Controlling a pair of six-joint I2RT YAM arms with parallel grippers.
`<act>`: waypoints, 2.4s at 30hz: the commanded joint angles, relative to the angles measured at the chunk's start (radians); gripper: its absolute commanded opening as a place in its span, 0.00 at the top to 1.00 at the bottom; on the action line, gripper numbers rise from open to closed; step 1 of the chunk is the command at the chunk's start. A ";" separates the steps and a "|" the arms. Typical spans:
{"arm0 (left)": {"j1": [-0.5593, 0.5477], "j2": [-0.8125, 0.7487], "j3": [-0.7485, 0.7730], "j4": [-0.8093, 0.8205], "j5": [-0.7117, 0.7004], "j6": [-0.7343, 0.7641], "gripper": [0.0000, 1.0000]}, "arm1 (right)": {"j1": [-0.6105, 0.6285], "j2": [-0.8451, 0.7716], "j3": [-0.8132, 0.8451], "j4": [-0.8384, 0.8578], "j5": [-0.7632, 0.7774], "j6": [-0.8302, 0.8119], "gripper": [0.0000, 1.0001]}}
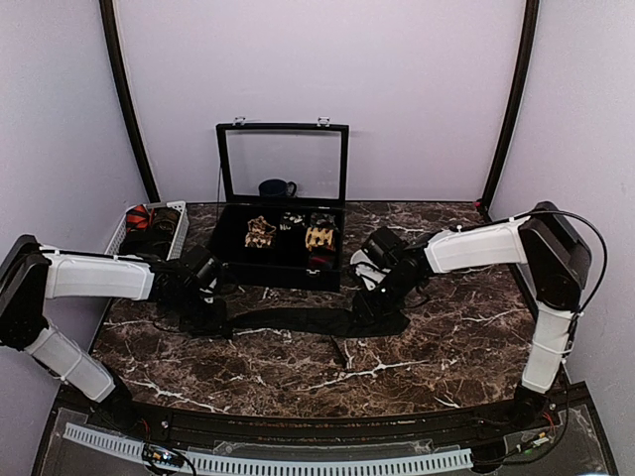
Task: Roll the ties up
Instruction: Adjust the tie at the center of the board.
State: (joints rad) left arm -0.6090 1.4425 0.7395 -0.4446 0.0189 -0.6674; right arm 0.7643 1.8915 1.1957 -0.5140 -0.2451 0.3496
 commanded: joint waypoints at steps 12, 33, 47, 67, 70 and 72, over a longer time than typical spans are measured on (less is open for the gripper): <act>-0.001 0.040 0.136 -0.145 0.293 0.371 0.94 | -0.038 -0.196 -0.292 -0.138 0.016 -0.034 0.54; -0.029 0.106 0.047 -0.013 0.502 0.029 1.00 | -0.124 -0.447 -0.283 -0.067 -0.119 0.006 0.39; -0.028 0.165 0.079 -0.018 0.499 0.064 1.00 | 0.143 -0.427 -0.409 0.028 0.066 0.105 0.38; -0.028 0.206 0.171 -0.155 0.376 0.176 1.00 | 0.135 -0.323 -0.206 -0.251 0.122 -0.047 0.92; -0.028 0.219 0.185 -0.168 0.357 0.194 1.00 | 0.076 -0.304 -0.163 -0.295 0.126 -0.080 0.91; -0.028 0.223 0.190 -0.175 0.345 0.201 1.00 | 0.042 -0.273 -0.146 -0.321 0.125 -0.104 0.90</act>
State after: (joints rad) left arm -0.6380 1.6470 0.9161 -0.5503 0.4431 -0.5056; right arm 0.8684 1.5742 1.0061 -0.7319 -0.1486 0.3161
